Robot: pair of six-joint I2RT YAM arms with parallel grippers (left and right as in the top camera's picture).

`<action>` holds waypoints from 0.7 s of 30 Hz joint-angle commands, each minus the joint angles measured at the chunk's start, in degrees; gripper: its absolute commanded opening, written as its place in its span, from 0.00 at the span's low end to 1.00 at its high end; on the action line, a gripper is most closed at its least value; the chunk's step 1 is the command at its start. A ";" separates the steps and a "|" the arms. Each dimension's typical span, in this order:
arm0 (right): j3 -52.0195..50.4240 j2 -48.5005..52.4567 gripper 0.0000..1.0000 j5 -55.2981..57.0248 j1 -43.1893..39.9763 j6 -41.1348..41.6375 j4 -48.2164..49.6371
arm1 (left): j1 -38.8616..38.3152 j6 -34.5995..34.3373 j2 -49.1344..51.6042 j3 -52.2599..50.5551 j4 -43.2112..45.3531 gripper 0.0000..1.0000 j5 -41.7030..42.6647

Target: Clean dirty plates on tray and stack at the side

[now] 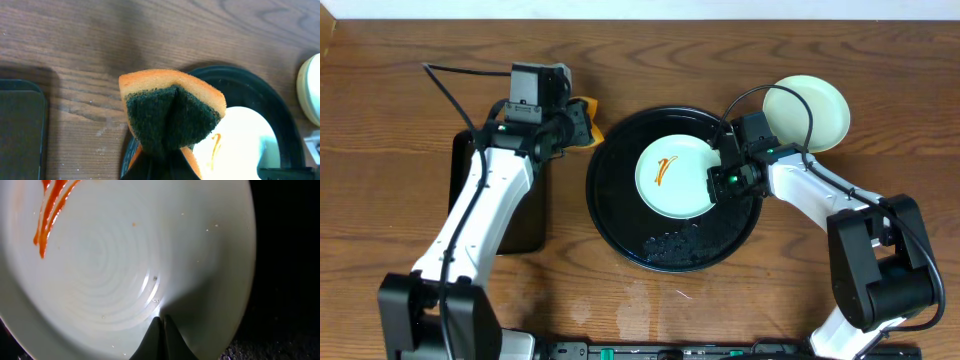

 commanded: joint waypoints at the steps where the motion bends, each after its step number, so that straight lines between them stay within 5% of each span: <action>1: -0.42 0.98 0.07 2.64 -0.04 -0.52 -0.76 | -0.07 1.14 1.86 1.20 0.28 0.08 0.50; 3: -0.37 0.98 0.27 2.80 -0.50 1.95 -0.35 | -0.07 1.14 1.90 1.18 0.15 0.08 0.48; 8: 0.11 0.98 0.43 2.78 -1.49 5.86 -0.39 | -0.07 1.16 1.90 1.18 0.39 0.08 0.48; 21: 0.59 0.83 0.52 4.79 -1.49 6.40 -0.87 | -0.07 1.14 1.90 1.16 0.83 0.08 0.50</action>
